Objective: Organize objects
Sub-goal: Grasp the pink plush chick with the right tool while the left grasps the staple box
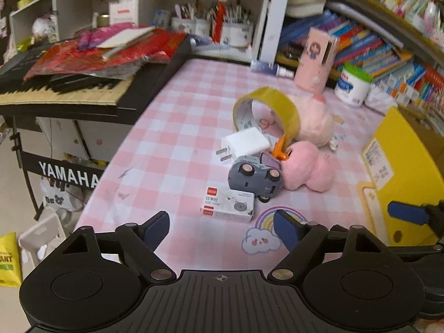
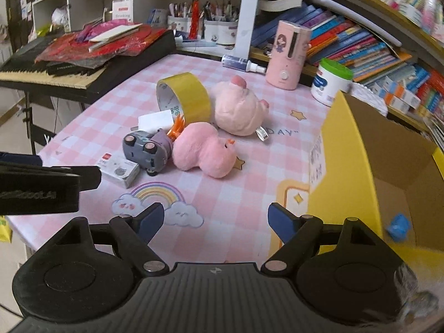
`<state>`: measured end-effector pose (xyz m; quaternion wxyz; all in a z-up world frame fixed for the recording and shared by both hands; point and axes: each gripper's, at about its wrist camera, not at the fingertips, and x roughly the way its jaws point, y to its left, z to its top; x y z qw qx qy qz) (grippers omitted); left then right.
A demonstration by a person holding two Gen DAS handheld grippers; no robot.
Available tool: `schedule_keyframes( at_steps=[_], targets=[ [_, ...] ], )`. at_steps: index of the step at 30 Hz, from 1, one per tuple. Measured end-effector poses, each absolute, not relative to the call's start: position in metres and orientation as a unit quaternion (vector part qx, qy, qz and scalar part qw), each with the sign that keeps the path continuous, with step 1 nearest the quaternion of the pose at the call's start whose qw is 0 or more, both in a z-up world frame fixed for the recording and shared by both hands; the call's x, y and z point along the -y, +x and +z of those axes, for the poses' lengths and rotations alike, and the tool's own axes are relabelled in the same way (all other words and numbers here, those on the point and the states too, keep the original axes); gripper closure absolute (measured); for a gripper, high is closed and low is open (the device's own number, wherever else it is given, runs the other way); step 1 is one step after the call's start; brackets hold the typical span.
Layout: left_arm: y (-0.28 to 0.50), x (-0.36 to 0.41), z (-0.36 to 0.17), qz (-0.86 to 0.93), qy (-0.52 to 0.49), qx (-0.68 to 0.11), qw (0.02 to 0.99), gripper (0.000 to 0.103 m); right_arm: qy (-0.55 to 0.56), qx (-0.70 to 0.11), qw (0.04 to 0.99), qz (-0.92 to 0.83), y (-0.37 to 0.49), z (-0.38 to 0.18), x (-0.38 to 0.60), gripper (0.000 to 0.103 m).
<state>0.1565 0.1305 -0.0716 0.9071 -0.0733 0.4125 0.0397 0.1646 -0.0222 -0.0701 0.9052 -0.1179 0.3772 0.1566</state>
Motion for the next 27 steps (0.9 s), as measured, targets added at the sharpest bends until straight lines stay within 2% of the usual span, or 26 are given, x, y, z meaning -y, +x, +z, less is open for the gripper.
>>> schedule_keyframes(
  at_steps=[8, 12, 15, 16, 20, 23, 27],
  targets=[
    [0.203, -0.125, -0.103, 0.032, -0.04, -0.454, 0.889, 0.023, -0.147, -0.384, 0.896, 0.169, 0.196, -0.086, 0.017, 0.021],
    [0.21, -0.121, -0.108, 0.031, -0.027, -0.461, 0.887, 0.029, -0.152, -0.389, 0.892, 0.172, 0.209, -0.091, 0.016, 0.021],
    [0.209, -0.12, -0.107, 0.034, -0.022, -0.457, 0.889, 0.042, -0.155, -0.389, 0.891, 0.174, 0.219, -0.094, 0.015, 0.022],
    [0.208, -0.121, -0.106, 0.033, -0.022, -0.454, 0.89, 0.051, -0.156, -0.389, 0.891, 0.176, 0.222, -0.095, 0.015, 0.022],
    [0.206, -0.134, -0.101, 0.044, -0.065, -0.457, 0.886, 0.051, -0.165, -0.379, 0.892, 0.183, 0.233, -0.097, 0.009, 0.023],
    [0.199, -0.148, -0.092, 0.057, -0.103, -0.446, 0.887, 0.051, -0.183, -0.37, 0.89, 0.195, 0.241, -0.099, 0.002, 0.032],
    [0.194, -0.156, -0.086, 0.068, -0.124, -0.442, 0.886, 0.051, -0.201, -0.36, 0.886, 0.213, 0.255, -0.102, -0.01, 0.033]
  ],
)
